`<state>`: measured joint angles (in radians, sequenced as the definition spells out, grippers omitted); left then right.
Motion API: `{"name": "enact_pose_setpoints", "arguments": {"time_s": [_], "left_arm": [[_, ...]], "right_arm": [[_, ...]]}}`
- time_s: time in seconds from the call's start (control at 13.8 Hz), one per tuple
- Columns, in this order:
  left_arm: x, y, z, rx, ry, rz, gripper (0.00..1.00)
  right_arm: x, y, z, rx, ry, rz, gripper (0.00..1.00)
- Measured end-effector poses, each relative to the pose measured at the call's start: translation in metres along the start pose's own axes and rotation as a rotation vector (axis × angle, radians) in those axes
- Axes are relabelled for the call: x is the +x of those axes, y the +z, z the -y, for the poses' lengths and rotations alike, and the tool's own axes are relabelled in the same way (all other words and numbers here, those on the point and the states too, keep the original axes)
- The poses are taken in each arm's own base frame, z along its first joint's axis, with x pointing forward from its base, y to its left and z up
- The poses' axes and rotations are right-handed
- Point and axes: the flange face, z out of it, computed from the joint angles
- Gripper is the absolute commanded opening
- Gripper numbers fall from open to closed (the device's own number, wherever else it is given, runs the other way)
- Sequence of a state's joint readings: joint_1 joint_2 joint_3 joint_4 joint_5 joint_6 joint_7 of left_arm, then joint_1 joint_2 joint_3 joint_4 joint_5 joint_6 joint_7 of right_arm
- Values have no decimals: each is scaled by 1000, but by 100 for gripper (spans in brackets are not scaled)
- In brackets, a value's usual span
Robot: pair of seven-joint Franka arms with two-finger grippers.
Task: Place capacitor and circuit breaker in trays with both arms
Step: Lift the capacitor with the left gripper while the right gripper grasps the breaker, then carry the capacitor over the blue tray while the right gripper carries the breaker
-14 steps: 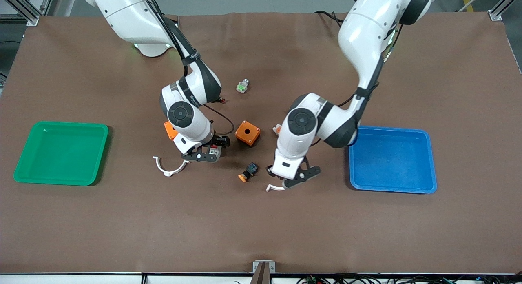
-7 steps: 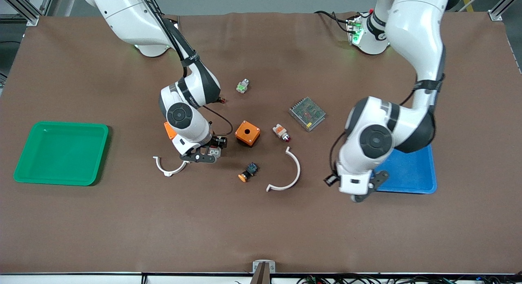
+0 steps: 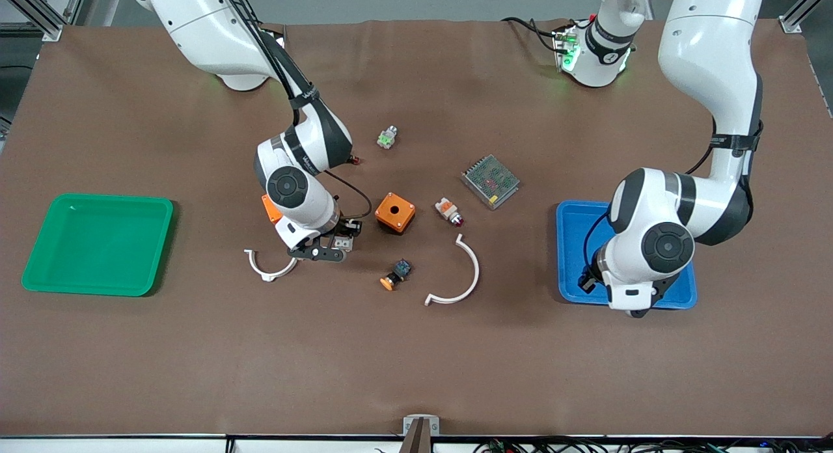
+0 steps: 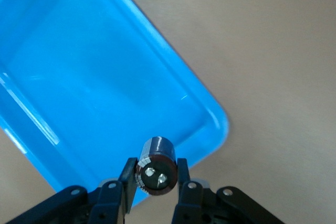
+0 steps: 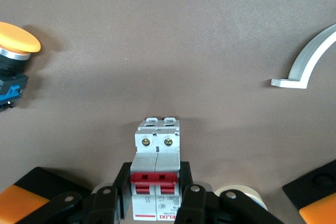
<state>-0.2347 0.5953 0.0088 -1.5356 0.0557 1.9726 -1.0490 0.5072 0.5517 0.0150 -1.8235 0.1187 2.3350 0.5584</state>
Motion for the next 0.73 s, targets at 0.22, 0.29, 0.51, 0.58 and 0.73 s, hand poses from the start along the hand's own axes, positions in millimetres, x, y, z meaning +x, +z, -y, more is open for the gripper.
{"name": "enact_pose_setpoints", "arguments": {"time_s": [0.22, 0.29, 0.51, 0.58, 0.73], "left_arm": [[12, 20, 23, -20, -31, -4, 0], [12, 27, 29, -29, -34, -8, 0], [6, 43, 41, -43, -37, -13, 0], [6, 46, 45, -57, -40, -20, 0], [7, 54, 51, -97, -48, -41, 0]], "right_arm": [[9, -6, -5, 4, 13, -8, 13], [15, -11, -11, -1, 22, -1, 13], [39, -46, -41, -29, 9, 69, 13], [48, -63, -57, -38, 9, 99, 13], [68, -98, -101, -50, -8, 146, 13]]}}
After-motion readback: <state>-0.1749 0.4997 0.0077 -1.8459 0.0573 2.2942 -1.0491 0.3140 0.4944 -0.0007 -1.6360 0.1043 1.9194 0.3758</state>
